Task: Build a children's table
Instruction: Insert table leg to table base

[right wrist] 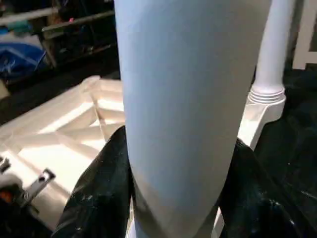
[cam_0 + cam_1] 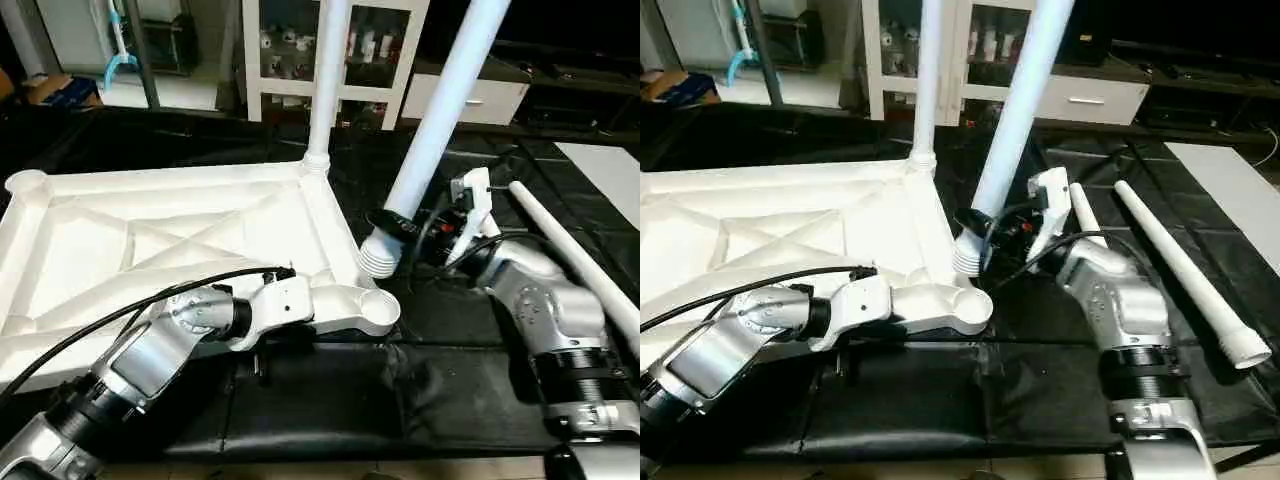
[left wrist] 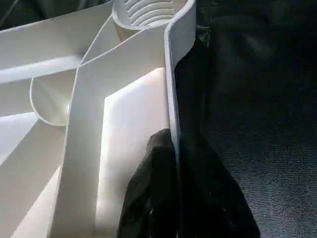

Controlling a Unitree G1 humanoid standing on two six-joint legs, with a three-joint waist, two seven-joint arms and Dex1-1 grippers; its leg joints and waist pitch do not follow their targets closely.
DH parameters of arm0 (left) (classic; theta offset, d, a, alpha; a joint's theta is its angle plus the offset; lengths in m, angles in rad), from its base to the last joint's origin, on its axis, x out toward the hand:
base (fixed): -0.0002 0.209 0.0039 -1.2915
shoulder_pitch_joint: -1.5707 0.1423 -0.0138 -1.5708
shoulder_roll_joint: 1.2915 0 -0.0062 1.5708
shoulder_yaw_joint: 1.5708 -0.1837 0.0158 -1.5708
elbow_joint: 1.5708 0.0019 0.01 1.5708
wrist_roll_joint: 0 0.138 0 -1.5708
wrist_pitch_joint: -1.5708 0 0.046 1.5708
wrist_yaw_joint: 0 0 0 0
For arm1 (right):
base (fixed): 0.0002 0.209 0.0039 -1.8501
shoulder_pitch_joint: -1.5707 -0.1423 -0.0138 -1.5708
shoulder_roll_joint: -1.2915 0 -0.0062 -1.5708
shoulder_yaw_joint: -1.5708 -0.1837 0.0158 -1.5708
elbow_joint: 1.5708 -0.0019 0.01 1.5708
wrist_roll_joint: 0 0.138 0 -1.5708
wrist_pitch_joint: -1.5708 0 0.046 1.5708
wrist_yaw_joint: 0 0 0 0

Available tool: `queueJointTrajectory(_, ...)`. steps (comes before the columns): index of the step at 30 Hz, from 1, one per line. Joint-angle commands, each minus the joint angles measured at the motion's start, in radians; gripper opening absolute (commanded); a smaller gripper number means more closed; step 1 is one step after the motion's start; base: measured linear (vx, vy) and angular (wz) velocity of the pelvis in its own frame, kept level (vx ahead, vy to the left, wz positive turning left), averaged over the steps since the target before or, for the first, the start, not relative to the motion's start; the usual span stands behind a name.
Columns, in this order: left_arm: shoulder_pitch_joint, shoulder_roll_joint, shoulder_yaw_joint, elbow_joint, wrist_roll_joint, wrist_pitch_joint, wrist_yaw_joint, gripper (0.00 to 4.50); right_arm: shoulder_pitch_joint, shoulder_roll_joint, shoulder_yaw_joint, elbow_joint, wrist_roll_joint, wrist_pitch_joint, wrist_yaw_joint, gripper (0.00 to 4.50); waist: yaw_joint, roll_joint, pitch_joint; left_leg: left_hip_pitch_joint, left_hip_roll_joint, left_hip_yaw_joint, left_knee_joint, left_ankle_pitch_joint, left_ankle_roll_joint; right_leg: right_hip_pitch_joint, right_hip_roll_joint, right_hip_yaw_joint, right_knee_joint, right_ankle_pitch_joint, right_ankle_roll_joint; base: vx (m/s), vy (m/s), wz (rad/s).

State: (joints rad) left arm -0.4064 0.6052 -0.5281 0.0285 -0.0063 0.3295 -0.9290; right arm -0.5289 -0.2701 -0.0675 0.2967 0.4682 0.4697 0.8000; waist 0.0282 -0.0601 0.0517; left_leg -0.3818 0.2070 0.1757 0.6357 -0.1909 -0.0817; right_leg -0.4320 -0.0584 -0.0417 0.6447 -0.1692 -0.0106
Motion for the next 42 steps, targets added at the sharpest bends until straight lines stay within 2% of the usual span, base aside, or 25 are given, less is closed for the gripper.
queueJointTrajectory(1,0.043,0.034,-0.042,0.032,0.018,0.034,-0.033,0.00,-0.002,-0.006,-0.025,0.010,0.018,0.014,-0.019,1.88,-0.005,0.010,-0.063,0.012,0.015,-0.008,-0.087,-0.254,-0.037,0.052,-0.057,0.037,-0.092,-0.361,-0.139,0.000,0.000,0.00)
queueJointTrajectory(4,0.070,0.086,0.005,0.002,-0.005,0.063,-0.059,0.00,0.015,-0.003,0.000,0.014,0.024,0.027,0.022,1.88,-0.011,0.012,-0.063,0.013,0.014,-0.007,-0.086,-0.261,-0.033,0.050,-0.054,0.037,-0.093,-0.352,-0.146,0.000,0.000,0.00)
queueJointTrajectory(5,0.079,0.100,0.020,-0.009,-0.008,0.073,-0.067,0.00,0.020,-0.003,0.007,0.013,0.031,0.037,0.038,1.88,-0.015,0.001,-0.062,0.012,0.014,-0.005,-0.086,-0.262,-0.029,0.050,-0.053,0.036,-0.095,-0.358,-0.145,0.000,0.000,0.00)
queueJointTrajectory(6,0.089,0.118,0.032,-0.021,-0.009,0.082,-0.073,0.00,0.023,-0.003,0.016,0.013,0.036,0.048,0.056,1.88,-0.016,0.008,-0.060,0.015,0.015,-0.007,-0.087,-0.272,-0.028,0.048,-0.055,0.036,-0.095,-0.382,-0.143,0.000,0.000,0.00)
queueJointTrajectory(7,0.104,0.135,0.046,-0.034,-0.013,0.090,-0.073,0.00,0.025,-0.006,0.033,0.018,0.037,0.063,0.081,1.88,-0.023,0.009,-0.060,0.012,0.015,-0.010,-0.087,-0.283,-0.028,0.049,-0.055,0.034,-0.095,-0.398,-0.142,0.000,0.000,0.00)
queueJointTrajectory(8,0.128,0.158,0.063,-0.059,-0.018,0.105,-0.074,0.00,0.028,-0.007,0.058,0.024,0.029,0.070,0.107,1.88,-0.025,0.001,-0.056,0.007,0.015,-0.012,-0.090,-0.290,-0.026,0.050,-0.058,0.033,-0.097,-0.436,-0.130,0.000,0.000,0.00)
queueJointTrajectory(9,0.139,0.165,0.069,-0.071,-0.020,0.114,-0.073,0.00,0.029,-0.004,0.067,0.028,0.028,0.073,0.117,1.88,-0.026,0.003,-0.057,0.007,0.016,-0.014,-0.091,-0.300,-0.029,0.050,-0.059,0.032,-0.097,-0.454,-0.126,0.000,0.000,0.00)
queueJointTrajectory(10,0.148,0.170,0.073,-0.083,-0.022,0.123,-0.071,0.00,0.029,0.000,0.071,0.031,0.028,0.077,0.123,1.88,-0.032,-0.002,-0.054,0.005,0.014,-0.015,-0.090,-0.310,-0.027,0.048,-0.061,0.031,-0.102,-0.498,-0.112,0.000,0.000,0.00)
queueJointTrajectory(11,0.155,0.170,0.076,-0.092,-0.022,0.131,-0.065,0.00,0.028,0.006,0.073,0.036,0.028,0.079,0.125,1.88,-0.032,0.001,-0.053,0.009,0.015,-0.016,-0.090,-0.317,-0.029,0.044,-0.061,0.031,-0.106,-0.517,-0.106,0.000,0.000,0.00)
queueJointTrajectory(12,0.159,0.169,0.078,-0.099,-0.021,0.136,-0.059,0.00,0.027,0.010,0.075,0.039,0.028,0.080,0.127,1.88,-0.034,-0.011,-0.053,0.010,0.015,-0.014,-0.088,-0.322,-0.029,0.041,-0.061,0.031,-0.109,-0.533,-0.099,0.000,0.000,0.00)
queueJointTrajectory(13,0.164,0.159,0.080,-0.107,-0.023,0.146,-0.045,0.00,0.026,0.019,0.075,0.042,0.035,0.085,0.133,1.88,-0.034,-0.003,-0.054,0.015,0.016,-0.016,-0.087,-0.332,-0.034,0.035,-0.063,0.033,-0.112,-0.551,-0.090,0.000,0.000,0.00)
queueJointTrajectory(14,0.164,0.150,0.077,-0.117,-0.027,0.155,-0.039,0.00,0.023,0.024,0.076,0.045,0.039,0.089,0.135,1.88,-0.038,-0.015,-0.053,0.016,0.017,-0.016,-0.090,-0.336,-0.034,0.036,-0.060,0.032,-0.112,-0.533,-0.094,0.000,0.000,0.00)
queueJointTrajectory(15,0.162,0.141,0.073,-0.123,-0.029,0.159,-0.034,0.00,0.021,0.028,0.077,0.051,0.040,0.089,0.138,1.88,-0.037,-0.013,-0.053,0.015,0.017,-0.018,-0.092,-0.336,-0.034,0.038,-0.060,0.031,-0.109,-0.528,-0.094,0.000,0.000,0.00)
queueJointTrajectory(16,0.162,0.140,0.073,-0.123,-0.029,0.160,-0.034,0.00,0.021,0.028,0.077,0.051,0.040,0.089,0.138,1.88,-0.037,-0.010,-0.053,0.019,0.017,-0.018,-0.093,-0.346,-0.036,0.035,-0.059,0.031,-0.110,-0.526,-0.096,0.000,0.000,0.00)
queueJointTrajectory(17,0.158,0.123,0.068,-0.136,-0.034,0.168,-0.035,0.00,0.015,0.032,0.072,0.067,0.042,0.096,0.146,1.88,-0.038,-0.023,-0.049,0.019,0.018,-0.017,-0.094,-0.351,-0.032,0.033,-0.059,0.031,-0.112,-0.526,-0.096,0.000,0.000,0.00)
queueJointTrajectory(21,0.145,0.099,0.057,-0.139,-0.026,0.165,-0.040,0.00,-0.006,0.037,0.058,0.133,0.047,0.099,0.153,1.88,-0.038,-0.017,-0.048,0.025,0.020,-0.018,-0.098,-0.366,-0.036,0.031,-0.060,0.030,-0.112,-0.499,-0.111,0.000,0.000,0.00)
queueJointTrajectory(22,0.143,0.099,0.055,-0.142,-0.022,0.166,-0.041,0.00,-0.007,0.032,0.064,0.144,0.043,0.098,0.162,1.88,-0.039,-0.021,-0.045,0.025,0.021,-0.018,-0.101,-0.371,-0.037,0.030,-0.060,0.031,-0.114,-0.490,-0.114,0.000,0.000,0.00)
queueJointTrajectory(24,0.141,0.099,0.052,-0.142,-0.017,0.166,-0.043,0.00,-0.004,0.026,0.075,0.157,0.031,0.093,0.171,1.88,-0.038,-0.020,-0.044,0.028,0.021,-0.018,-0.100,-0.381,-0.039,0.030,-0.061,0.031,-0.114,-0.488,-0.118,0.000,0.000,0.00)
queueJointTrajectory(25,0.140,0.100,0.050,-0.143,-0.013,0.162,-0.048,0.00,0.005,0.015,0.093,0.176,0.004,0.075,0.179,1.88,-0.038,-0.021,-0.040,0.032,0.021,-0.019,-0.102,-0.408,-0.043,0.031,-0.064,0.031,-0.119,-0.523,-0.112,0.000,0.000,0.00)
queueJointTrajectory(27,0.132,0.090,0.056,-0.144,-0.021,0.156,-0.045,0.00,0.017,0.013,0.083,0.201,0.004,0.076,0.187,1.88,-0.036,-0.022,-0.042,0.033,0.022,-0.020,-0.103,-0.399,-0.045,0.033,-0.066,0.032,-0.120,-0.517,-0.109,0.000,0.000,0.00)
queueJointTrajectory(29,0.129,0.086,0.058,-0.143,-0.023,0.156,-0.044,0.00,0.023,0.012,0.081,0.203,0.009,0.083,0.192,1.88,-0.033,-0.023,-0.047,0.034,0.022,-0.018,-0.107,-0.372,-0.041,0.039,-0.064,0.032,-0.117,-0.462,-0.120,0.000,0.000,0.00)
queueJointTrajectory(31,0.123,0.084,0.056,-0.137,-0.015,0.156,-0.045,0.00,0.034,0.006,0.090,0.191,0.011,0.095,0.205,1.88,-0.030,-0.024,-0.046,0.033,0.023,-0.017,-0.109,-0.357,-0.037,0.040,-0.063,0.033,-0.116,-0.436,-0.127,0.000,0.000,0.00)
queueJointTrajectory(38,0.105,0.076,0.058,-0.116,0.004,0.138,-0.048,0.00,0.067,-0.033,0.073,0.064,0.087,0.192,0.257,1.88,-0.020,-0.025,-0.046,0.037,0.024,-0.015,-0.110,-0.361,-0.033,0.040,-0.064,0.035,-0.121,-0.452,-0.121,0.000,0.000,0.00)
queueJointTrajectory(40,0.101,0.073,0.057,-0.112,0.007,0.134,-0.048,0.00,0.077,-0.041,0.073,0.043,0.095,0.203,0.265,1.88,-0.021,-0.026,-0.045,0.033,0.024,-0.018,-0.112,-0.362,-0.035,0.044,-0.064,0.033,-0.122,-0.466,-0.116,0.000,0.000,0.00)
queueJointTrajectory(42,0.096,0.069,0.055,-0.108,0.009,0.126,-0.052,0.00,0.094,-0.057,0.087,0.017,0.086,0.200,0.279,1.88,-0.022,-0.027,-0.042,0.034,0.022,-0.019,-0.110,-0.383,-0.036,0.040,-0.067,0.031,-0.129,-0.524,-0.099,0.000,0.000,0.00)
